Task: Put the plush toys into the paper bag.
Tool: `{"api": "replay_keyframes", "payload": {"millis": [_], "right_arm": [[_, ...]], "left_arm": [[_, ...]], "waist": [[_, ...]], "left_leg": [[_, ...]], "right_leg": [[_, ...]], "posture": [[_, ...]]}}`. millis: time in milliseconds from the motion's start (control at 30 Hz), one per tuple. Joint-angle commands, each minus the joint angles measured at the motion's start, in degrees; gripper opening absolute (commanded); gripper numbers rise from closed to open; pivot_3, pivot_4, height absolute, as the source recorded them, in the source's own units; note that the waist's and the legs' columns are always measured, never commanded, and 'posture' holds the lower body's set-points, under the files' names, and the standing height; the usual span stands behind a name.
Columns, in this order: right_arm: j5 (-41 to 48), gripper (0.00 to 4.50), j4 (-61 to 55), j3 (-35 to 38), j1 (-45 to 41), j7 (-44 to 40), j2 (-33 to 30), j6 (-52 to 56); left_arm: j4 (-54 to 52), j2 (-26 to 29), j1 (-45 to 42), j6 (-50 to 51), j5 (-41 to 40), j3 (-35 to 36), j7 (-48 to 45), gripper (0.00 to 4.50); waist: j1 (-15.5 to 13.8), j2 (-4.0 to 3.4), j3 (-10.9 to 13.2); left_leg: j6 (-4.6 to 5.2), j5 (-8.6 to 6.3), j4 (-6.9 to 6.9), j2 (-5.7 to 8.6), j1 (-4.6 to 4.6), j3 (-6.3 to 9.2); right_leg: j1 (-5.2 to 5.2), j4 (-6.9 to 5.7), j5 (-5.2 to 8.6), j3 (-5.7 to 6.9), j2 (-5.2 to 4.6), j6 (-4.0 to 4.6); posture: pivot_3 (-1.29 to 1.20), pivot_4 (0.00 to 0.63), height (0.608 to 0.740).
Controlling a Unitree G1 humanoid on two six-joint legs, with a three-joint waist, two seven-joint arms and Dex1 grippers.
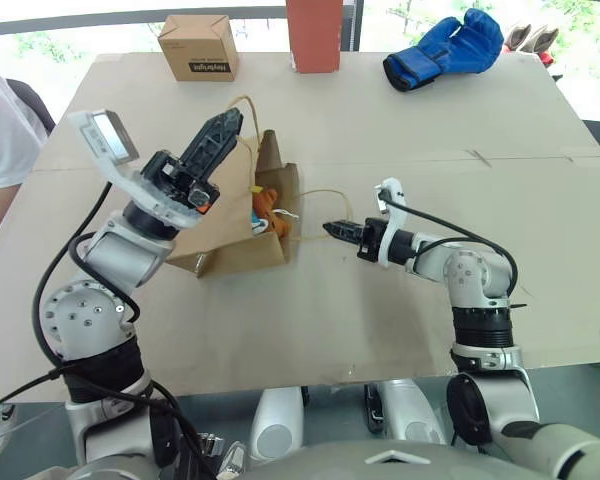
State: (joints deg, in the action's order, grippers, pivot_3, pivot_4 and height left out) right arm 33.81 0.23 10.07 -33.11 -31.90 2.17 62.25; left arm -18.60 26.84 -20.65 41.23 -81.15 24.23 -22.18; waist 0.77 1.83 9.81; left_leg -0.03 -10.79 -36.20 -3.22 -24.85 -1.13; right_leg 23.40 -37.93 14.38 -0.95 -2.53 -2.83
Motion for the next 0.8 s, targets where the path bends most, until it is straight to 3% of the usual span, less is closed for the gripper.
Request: {"api": "replay_keyframes", "payload": {"millis": [33, 300, 467, 700, 733, 800], "right_arm": [[9.19, 0.02, -6.45, 5.44, -5.12, 0.28, 0.31, -0.39], [31.30, 0.02, -18.06, 11.33, -16.73, 9.61, -2.28, 4.62], [31.02, 0.02, -20.62, 9.53, -11.11, 13.43, -10.45, 5.64], [21.17, 0.02, -17.88, 5.41, -4.51, 15.62, -17.80, -0.77], [19.68, 0.02, -17.86, 4.72, -4.44, 15.00, -18.81, -2.20], [18.96, 0.54, -19.18, 4.46, -3.92, 13.23, -20.67, -4.07]], "left_arm": [[-0.83, 0.81, -3.04, -1.46, -1.16, 0.68, -0.23, 0.00], [5.26, 3.16, -11.15, -3.23, 4.95, -0.24, -1.67, 0.00], [10.60, 3.25, -14.97, -6.46, 18.18, -7.10, -5.01, 0.00], [19.72, 0.44, -18.82, -10.96, 36.28, -19.98, -11.00, 0.00], [20.73, 0.14, -19.21, -10.79, 36.52, -19.60, -11.32, 0.00], [20.44, 0.97, -18.76, -8.66, 33.78, -17.82, -15.37, 0.00]], "waist": [[-0.06, -0.01, 0.00], [0.04, -0.03, 0.02], [-0.36, -0.01, 0.01], [0.24, -0.03, 0.03], [0.27, -0.04, 0.03], [0.50, -0.05, 0.04]], "left_leg": [[0.00, 0.00, 0.00, 0.00, 0.00, 0.00], [0.00, 0.00, 0.11, 0.00, -0.01, 0.02], [0.00, 0.00, 0.14, 0.04, -0.03, -0.02], [0.01, 0.00, 0.16, 0.07, -0.07, -0.12], [0.01, 0.00, 0.17, 0.06, -0.06, -0.09], [0.01, 0.00, 0.22, 0.03, -0.06, -0.11]], "right_leg": [[0.00, 0.00, 0.00, 0.00, 0.00, 0.00], [0.03, 0.02, 0.00, 0.03, 0.01, 0.00], [0.01, 0.14, 0.01, 0.01, -0.03, 0.00], [0.12, 0.10, 0.00, -0.15, -0.01, -0.02], [0.12, 0.08, 0.00, -0.14, 0.03, -0.01], [0.18, 0.08, 0.00, -0.18, 0.07, -0.01]], "posture": [[0.00, 0.150, 0.740], [0.00, 0.150, 0.740], [0.00, 0.150, 0.740], [0.00, 0.150, 0.740], [0.00, 0.150, 0.740], [0.00, 0.150, 0.740]]}}
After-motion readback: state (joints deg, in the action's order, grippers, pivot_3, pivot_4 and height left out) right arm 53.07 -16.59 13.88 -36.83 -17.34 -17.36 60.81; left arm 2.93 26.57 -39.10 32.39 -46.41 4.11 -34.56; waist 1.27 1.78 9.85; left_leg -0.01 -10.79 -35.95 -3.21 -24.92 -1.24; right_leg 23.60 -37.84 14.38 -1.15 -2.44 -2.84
